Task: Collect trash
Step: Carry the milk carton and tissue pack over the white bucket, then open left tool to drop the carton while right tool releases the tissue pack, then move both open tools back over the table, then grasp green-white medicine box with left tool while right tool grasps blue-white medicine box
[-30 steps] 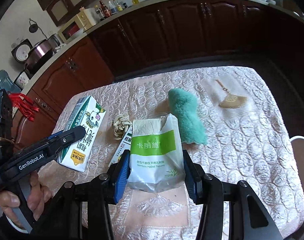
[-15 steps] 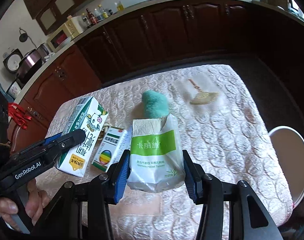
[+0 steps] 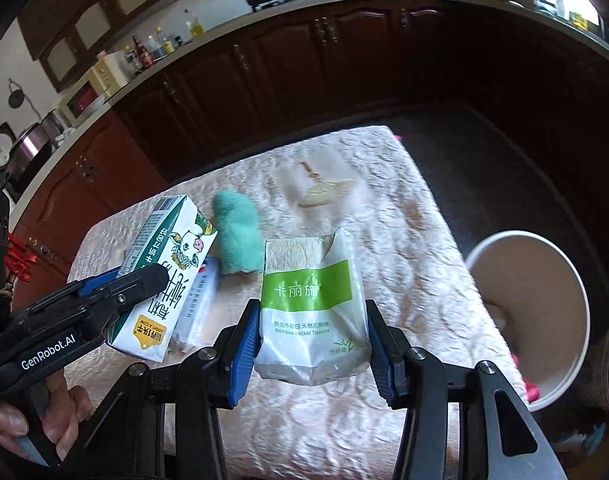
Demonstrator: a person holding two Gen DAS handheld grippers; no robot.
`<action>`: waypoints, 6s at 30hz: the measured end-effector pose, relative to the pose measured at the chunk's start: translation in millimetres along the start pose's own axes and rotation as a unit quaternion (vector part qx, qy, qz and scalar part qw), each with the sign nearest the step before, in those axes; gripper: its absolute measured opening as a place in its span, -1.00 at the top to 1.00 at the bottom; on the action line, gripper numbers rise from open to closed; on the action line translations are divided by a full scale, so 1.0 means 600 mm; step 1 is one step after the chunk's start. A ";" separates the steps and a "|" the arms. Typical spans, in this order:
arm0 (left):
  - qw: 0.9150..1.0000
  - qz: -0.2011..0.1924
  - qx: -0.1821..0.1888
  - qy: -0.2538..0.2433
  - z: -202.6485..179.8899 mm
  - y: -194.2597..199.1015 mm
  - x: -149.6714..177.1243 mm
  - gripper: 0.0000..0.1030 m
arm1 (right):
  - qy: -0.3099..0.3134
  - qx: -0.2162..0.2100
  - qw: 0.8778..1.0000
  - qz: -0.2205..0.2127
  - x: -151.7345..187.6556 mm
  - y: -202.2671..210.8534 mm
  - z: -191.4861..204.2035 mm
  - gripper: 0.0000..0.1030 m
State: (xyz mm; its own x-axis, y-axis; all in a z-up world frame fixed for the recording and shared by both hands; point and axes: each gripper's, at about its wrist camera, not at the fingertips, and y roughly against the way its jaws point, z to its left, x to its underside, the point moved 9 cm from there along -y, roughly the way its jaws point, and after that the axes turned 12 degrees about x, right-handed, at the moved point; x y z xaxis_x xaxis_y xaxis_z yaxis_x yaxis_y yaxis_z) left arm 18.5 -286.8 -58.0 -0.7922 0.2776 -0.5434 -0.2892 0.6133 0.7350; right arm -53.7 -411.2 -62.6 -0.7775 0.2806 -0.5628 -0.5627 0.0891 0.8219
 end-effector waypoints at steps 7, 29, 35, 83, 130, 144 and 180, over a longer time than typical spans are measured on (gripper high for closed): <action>0.999 0.021 0.025 -0.020 -0.065 -0.042 0.000 0.27 | -0.023 0.031 0.999 0.000 0.012 0.009 -0.070 0.07; 0.989 0.078 0.089 -0.088 -0.265 -0.175 -0.013 0.27 | -0.128 0.106 0.986 0.016 0.073 0.024 -0.305 0.07; 0.985 0.092 0.110 -0.091 -0.311 -0.210 -0.016 0.27 | -0.159 0.125 0.979 0.021 0.090 0.023 -0.365 0.07; 0.983 0.117 0.115 -0.081 -0.322 -0.316 -0.013 -0.19 | -0.184 0.163 0.967 0.068 0.111 -0.069 -0.414 -0.36; 0.997 0.004 -0.019 -0.071 -0.116 -0.111 -0.013 -0.19 | -0.097 0.150 0.984 0.006 0.019 -0.002 -0.236 -0.48; 0.998 -0.016 -0.055 -0.031 -0.009 -0.038 0.010 -0.19 | -0.036 0.115 0.993 -0.002 -0.004 -0.014 -0.102 -0.51; 0.993 0.047 -0.093 0.051 0.225 0.004 0.098 -0.19 | 0.051 0.052 0.997 0.040 0.005 -0.095 0.088 -0.52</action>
State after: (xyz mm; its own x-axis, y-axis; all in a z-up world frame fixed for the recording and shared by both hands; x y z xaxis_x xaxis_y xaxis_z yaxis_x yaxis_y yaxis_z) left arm 43.9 -169.2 -142.7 -0.8677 0.2458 -0.4321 -0.2978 0.4390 0.8477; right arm -9.2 -365.1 -106.7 -0.8466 0.1924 -0.4963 -0.4694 0.1698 0.8665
